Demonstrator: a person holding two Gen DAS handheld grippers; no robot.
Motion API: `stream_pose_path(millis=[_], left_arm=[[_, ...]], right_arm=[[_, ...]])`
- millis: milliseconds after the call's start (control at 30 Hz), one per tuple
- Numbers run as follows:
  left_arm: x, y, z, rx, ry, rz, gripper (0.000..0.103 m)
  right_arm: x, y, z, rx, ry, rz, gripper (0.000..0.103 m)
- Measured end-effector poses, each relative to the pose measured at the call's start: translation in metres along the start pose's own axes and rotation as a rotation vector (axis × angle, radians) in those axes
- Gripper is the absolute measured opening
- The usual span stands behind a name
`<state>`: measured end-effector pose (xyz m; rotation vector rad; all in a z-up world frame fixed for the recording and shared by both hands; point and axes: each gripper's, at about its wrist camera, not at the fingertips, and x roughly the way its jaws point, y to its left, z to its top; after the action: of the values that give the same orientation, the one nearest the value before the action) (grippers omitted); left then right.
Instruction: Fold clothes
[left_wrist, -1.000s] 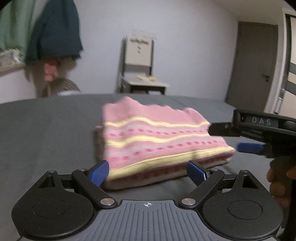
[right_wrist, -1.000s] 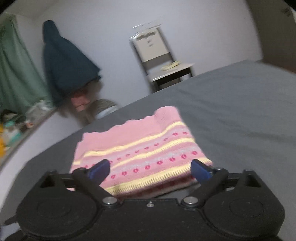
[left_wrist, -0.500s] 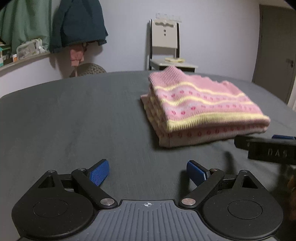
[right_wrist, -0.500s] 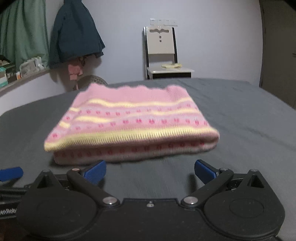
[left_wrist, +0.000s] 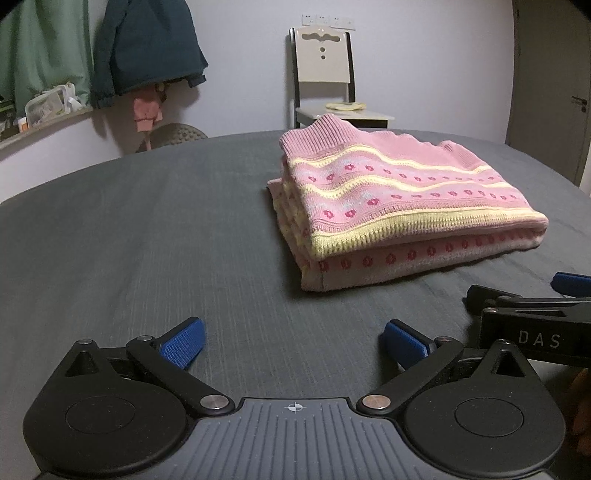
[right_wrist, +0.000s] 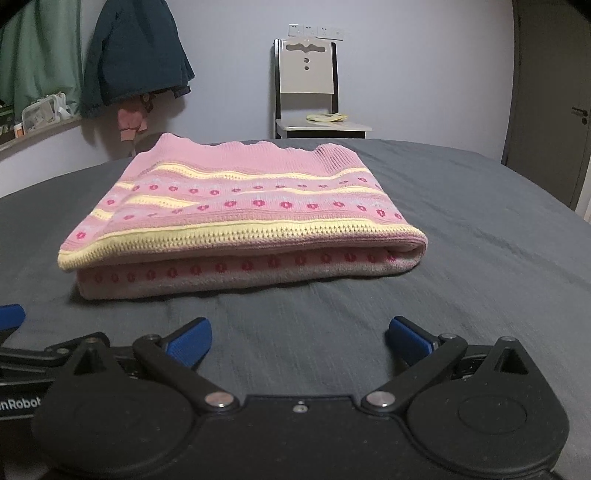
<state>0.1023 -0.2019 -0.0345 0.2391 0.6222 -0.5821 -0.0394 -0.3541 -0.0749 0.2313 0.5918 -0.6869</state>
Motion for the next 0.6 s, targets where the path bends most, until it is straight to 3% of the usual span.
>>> stream_pose_path(millis=[600], left_arm=[[-0.0003,0.0010,-0.0026,0.000,-0.011,-0.006,0.103]], right_arm=[[0.0004,0.0014,0.0010,-0.013,0.001,-0.009,0.103]])
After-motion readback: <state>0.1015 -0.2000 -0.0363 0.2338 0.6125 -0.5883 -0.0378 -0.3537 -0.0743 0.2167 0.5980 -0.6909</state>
